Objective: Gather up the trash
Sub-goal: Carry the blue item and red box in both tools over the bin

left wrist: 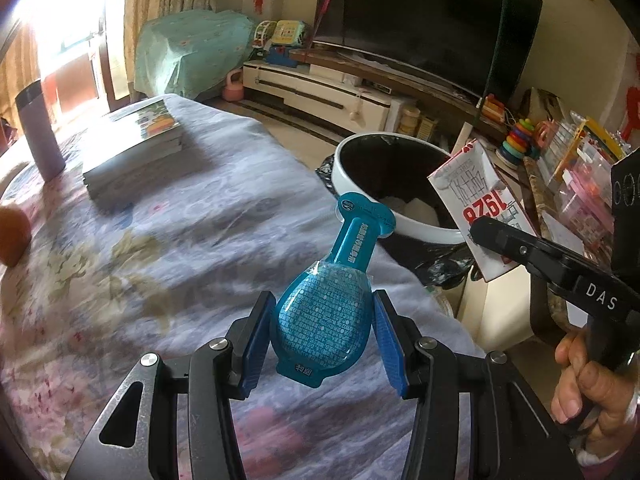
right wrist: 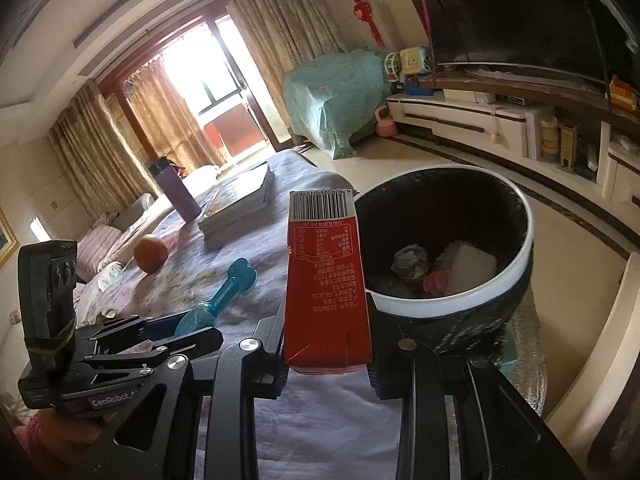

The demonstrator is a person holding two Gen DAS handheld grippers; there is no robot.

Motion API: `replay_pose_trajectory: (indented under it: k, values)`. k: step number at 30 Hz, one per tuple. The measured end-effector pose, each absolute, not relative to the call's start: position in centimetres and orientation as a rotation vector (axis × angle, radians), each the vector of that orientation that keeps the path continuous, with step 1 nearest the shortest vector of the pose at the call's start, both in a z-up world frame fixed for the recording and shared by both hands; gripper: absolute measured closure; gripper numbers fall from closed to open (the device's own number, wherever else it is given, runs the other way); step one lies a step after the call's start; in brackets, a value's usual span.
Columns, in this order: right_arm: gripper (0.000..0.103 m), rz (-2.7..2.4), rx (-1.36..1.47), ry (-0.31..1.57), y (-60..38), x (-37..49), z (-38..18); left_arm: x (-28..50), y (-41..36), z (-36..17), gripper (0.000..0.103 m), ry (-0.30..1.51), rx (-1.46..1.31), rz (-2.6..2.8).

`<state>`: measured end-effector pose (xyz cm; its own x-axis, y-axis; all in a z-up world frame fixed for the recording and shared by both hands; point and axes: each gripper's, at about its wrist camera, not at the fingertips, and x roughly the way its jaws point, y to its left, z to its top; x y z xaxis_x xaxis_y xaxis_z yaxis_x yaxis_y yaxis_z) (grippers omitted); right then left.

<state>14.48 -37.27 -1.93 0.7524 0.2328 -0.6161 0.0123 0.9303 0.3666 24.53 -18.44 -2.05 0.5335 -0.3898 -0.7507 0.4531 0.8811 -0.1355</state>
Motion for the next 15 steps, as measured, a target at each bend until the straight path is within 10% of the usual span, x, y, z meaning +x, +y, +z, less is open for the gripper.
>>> replay_pose_trajectory:
  k: [15]
  values:
    - [0.072, 0.061, 0.38, 0.718, -40.0, 14.6, -2.1, 26.1, -21.3, -1.6, 0.056, 0.854, 0.102, -0.536]
